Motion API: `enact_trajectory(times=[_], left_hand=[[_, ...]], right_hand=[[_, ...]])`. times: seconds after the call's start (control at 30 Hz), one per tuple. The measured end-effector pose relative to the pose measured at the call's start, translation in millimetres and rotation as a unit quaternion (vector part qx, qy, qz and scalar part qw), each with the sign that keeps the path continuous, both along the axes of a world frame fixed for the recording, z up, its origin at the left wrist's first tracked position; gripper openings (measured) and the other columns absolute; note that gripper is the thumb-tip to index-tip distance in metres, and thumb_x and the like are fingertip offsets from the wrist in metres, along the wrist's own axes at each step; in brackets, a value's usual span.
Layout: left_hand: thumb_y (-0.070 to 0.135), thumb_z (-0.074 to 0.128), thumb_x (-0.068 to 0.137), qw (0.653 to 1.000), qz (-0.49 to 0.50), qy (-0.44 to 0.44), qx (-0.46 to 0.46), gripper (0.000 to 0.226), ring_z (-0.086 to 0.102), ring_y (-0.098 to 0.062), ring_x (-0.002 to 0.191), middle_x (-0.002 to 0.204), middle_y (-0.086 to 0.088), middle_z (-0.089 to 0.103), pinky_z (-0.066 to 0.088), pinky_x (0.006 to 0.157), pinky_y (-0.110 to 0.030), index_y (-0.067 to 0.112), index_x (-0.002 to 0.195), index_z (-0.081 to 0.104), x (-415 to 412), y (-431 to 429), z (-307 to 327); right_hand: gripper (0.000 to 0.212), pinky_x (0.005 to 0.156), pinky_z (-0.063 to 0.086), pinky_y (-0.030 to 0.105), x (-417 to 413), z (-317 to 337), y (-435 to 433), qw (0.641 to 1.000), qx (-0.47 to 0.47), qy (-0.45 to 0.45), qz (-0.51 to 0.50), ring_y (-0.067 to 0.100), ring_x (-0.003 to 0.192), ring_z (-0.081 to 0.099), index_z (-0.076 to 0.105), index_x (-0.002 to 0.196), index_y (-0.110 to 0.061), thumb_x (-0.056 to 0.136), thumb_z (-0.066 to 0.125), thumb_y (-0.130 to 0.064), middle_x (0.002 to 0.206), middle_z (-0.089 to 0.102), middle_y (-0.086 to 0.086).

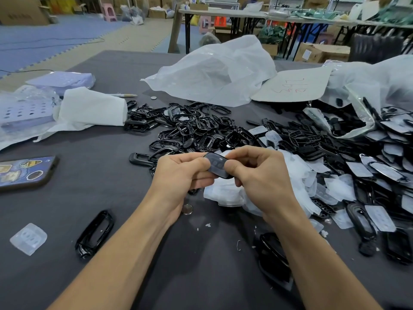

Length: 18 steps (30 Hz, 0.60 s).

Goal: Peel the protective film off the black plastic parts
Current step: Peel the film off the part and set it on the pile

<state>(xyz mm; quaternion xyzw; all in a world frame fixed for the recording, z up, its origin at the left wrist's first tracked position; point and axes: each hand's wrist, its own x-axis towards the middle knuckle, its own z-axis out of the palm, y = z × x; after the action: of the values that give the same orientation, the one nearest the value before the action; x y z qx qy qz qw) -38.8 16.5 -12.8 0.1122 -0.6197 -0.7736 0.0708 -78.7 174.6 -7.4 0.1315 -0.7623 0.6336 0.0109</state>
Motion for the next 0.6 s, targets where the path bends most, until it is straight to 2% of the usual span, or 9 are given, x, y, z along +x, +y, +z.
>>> enact_trajectory(times=[0.17,0.27,0.33,0.43,0.53,0.6], left_hand=[[-0.003,0.064,0.094,1.000,0.000,-0.004,0.021,0.030,0.078,-0.022,0.071,0.086,-0.018,0.080,0.059,0.063,-0.023,0.014,0.082,0.085,-1.9,0.7,-3.0],[0.004,0.067,0.086,0.999,-0.031,0.006,-0.006,0.022,0.077,-0.019,0.073,0.087,-0.014,0.080,0.059,0.065,-0.023,0.017,0.087,0.085,-1.0,-1.6,-1.8],[0.010,0.067,0.080,0.998,-0.038,0.012,-0.041,0.024,0.077,-0.017,0.073,0.085,-0.010,0.081,0.059,0.064,-0.022,0.023,0.084,0.086,0.1,-3.3,-0.9],[0.002,0.070,0.090,0.997,-0.024,0.017,-0.078,0.028,0.075,-0.015,0.066,0.080,-0.008,0.080,0.057,0.060,-0.021,0.023,0.079,0.085,0.3,-3.5,-1.4],[-0.006,0.068,0.089,0.997,0.007,0.015,-0.078,0.028,0.074,-0.018,0.061,0.075,-0.013,0.079,0.057,0.055,-0.022,0.014,0.076,0.083,1.0,-2.5,-0.9],[-0.008,0.069,0.087,0.997,0.032,0.016,-0.066,0.028,0.073,-0.020,0.058,0.074,-0.014,0.078,0.057,0.054,-0.022,0.013,0.076,0.083,0.8,-0.9,-0.6]], right_hand=[[0.022,0.058,0.044,0.027,-0.3,-2.1,-1.5,1.000,-0.013,0.013,-0.011,0.005,0.050,0.053,0.079,0.075,-0.020,0.082,0.072,-0.001,0.061,0.069,-0.005],[0.023,0.058,0.044,0.025,-1.1,-2.0,-0.8,0.999,-0.006,0.020,-0.024,0.004,0.052,0.053,0.079,0.076,-0.021,0.084,0.073,-0.001,0.063,0.071,-0.006],[0.025,0.060,0.048,0.031,-1.5,-1.6,0.6,0.999,0.004,0.030,-0.025,0.010,0.056,0.058,0.079,0.078,-0.025,0.085,0.073,-0.002,0.066,0.073,-0.003],[0.026,0.064,0.055,0.038,-1.1,-0.3,1.7,0.999,0.012,0.040,-0.018,0.022,0.064,0.066,0.080,0.078,-0.027,0.084,0.073,-0.003,0.068,0.074,-0.001],[0.025,0.059,0.047,0.031,0.6,1.3,0.1,0.999,0.022,0.034,-0.010,0.009,0.055,0.056,0.080,0.078,-0.027,0.085,0.072,-0.004,0.062,0.070,-0.005],[0.021,0.061,0.047,0.032,2.2,2.1,-1.1,0.999,0.022,0.032,-0.024,0.007,0.054,0.055,0.079,0.078,-0.027,0.088,0.071,-0.010,0.060,0.067,-0.008]])
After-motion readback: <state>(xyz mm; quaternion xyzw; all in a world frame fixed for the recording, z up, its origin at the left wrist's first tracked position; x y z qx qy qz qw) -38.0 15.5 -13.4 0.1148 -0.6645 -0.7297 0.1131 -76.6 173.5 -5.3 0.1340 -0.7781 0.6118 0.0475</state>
